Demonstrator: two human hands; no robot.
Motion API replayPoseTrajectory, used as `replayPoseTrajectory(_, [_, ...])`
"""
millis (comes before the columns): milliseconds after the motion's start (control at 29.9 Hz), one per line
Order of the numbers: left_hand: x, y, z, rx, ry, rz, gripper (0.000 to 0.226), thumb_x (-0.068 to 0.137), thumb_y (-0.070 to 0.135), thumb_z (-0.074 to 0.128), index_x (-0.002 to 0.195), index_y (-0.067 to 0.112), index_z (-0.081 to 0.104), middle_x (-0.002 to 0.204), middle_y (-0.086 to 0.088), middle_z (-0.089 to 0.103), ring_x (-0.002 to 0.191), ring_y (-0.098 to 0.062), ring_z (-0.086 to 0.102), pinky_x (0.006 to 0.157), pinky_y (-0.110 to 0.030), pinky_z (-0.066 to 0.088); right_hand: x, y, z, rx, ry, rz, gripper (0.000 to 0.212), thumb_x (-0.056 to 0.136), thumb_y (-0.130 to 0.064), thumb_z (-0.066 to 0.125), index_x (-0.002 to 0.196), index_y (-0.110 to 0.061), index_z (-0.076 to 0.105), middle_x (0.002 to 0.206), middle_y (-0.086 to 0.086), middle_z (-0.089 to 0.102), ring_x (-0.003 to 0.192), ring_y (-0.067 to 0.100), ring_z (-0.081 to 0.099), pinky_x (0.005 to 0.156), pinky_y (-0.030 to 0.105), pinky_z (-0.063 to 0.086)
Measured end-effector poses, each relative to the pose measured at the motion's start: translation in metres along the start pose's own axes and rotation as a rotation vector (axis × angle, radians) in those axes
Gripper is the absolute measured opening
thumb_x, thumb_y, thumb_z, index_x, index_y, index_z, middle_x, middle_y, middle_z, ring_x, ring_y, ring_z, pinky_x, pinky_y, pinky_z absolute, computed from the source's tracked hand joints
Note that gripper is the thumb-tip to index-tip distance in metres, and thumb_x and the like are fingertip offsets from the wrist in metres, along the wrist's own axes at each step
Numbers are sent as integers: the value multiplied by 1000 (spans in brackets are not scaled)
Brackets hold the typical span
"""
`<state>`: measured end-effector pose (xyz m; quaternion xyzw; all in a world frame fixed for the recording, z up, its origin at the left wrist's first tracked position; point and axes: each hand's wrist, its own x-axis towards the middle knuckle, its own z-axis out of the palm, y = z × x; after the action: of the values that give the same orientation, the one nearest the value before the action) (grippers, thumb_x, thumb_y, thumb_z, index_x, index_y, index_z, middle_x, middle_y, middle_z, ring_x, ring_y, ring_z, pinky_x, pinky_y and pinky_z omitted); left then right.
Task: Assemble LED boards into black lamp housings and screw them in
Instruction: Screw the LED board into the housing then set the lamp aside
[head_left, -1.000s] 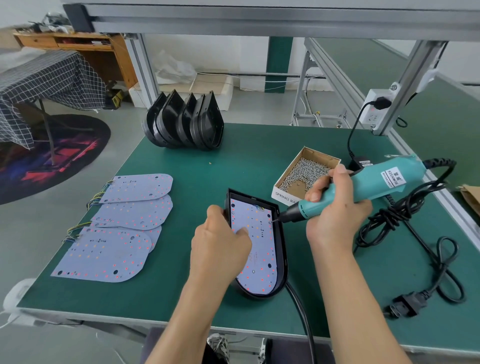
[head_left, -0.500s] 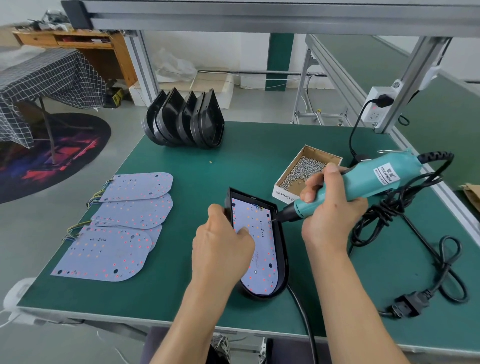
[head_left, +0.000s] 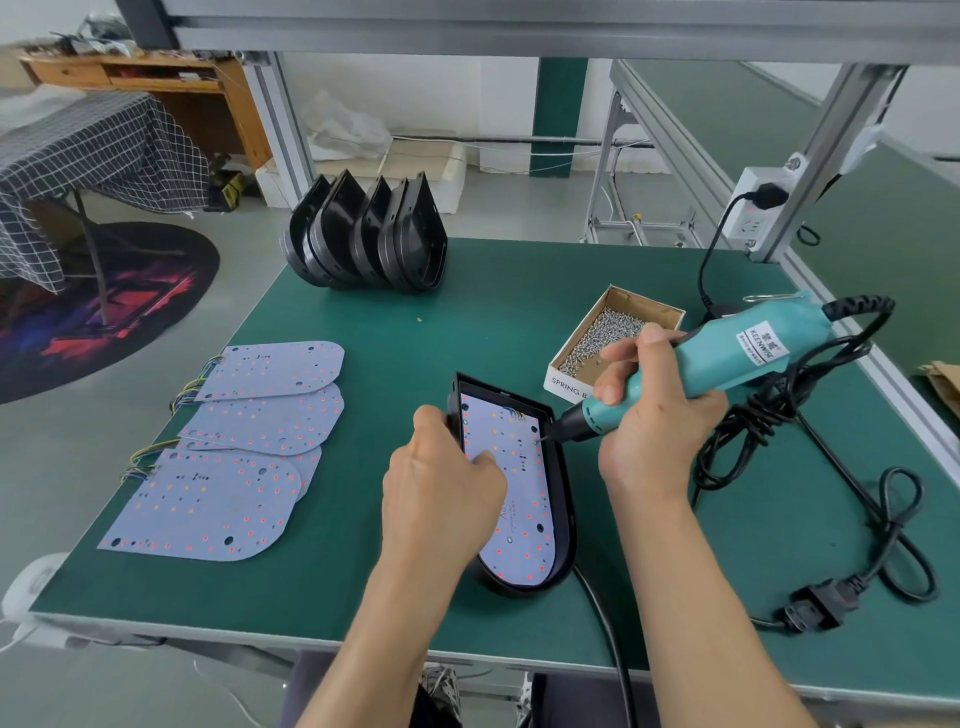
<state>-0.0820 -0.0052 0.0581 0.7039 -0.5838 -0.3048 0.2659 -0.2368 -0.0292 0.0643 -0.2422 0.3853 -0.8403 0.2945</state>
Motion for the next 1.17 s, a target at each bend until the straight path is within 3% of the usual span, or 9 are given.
replayPoseTrajectory(301, [0,-1,1,-15,-2,-2,24,93,28,63,106,17,46,90,1,59,84,-19,53,72,-37,41,0,2,-1,-6,5,3,17,85,-22,68,71,-28,60,66,7,64,42,17,43,54,26,41])
replayPoseTrajectory(536, [1,-2,1,-22,2,-1,22,93,27,63,103,17,46,87,-1,59,81,-12,52,70,-37,41,2,5,-5,-17,-2,8,16,86,-23,69,74,-22,58,67,8,65,42,17,44,55,27,42])
replayPoseTrajectory(670, [3,-6,2,-20,4,-1,23,93,28,63,104,17,46,89,1,58,80,-9,49,70,-36,39,2,4,-6,-31,-65,5,14,89,-26,69,76,-29,64,80,11,73,44,18,47,59,29,44])
replayPoseTrajectory(703, [3,-6,3,-18,0,-4,23,93,29,63,104,17,46,90,2,57,80,-11,49,71,-36,39,2,2,-7,-41,-87,1,11,90,-27,68,81,-23,64,86,13,75,45,18,48,61,29,46])
replayPoseTrajectory(770, [5,-8,3,-15,-11,-13,24,93,30,63,105,16,46,92,2,57,84,-20,51,73,-36,40,3,-1,-8,-65,-109,-7,25,92,-29,68,93,-6,59,93,13,77,48,19,49,62,30,47])
replayPoseTrajectory(871, [8,-13,4,-22,-12,-14,26,93,30,64,106,16,47,90,3,56,81,-19,50,72,-36,39,7,-11,-4,-56,-68,15,29,91,-29,70,95,-3,57,91,13,76,49,20,47,57,30,43])
replayPoseTrajectory(1005, [8,-18,4,-81,7,16,25,93,29,66,103,19,46,82,9,52,71,0,44,60,-31,34,24,-33,-6,-21,104,213,24,93,-31,75,87,-13,61,83,10,73,48,16,49,50,25,44])
replayPoseTrajectory(1072, [6,-20,3,-157,8,38,25,93,29,68,104,24,46,79,8,58,68,-6,55,56,-25,37,37,-40,-17,-42,169,388,26,96,-35,74,89,-13,61,78,9,70,49,13,54,51,24,47])
replayPoseTrajectory(1172, [5,-26,0,-322,4,38,21,91,29,71,103,31,53,75,10,68,63,-9,65,57,-30,51,46,-39,-39,-233,201,520,16,101,-18,66,91,-11,56,80,10,61,53,17,60,54,29,53])
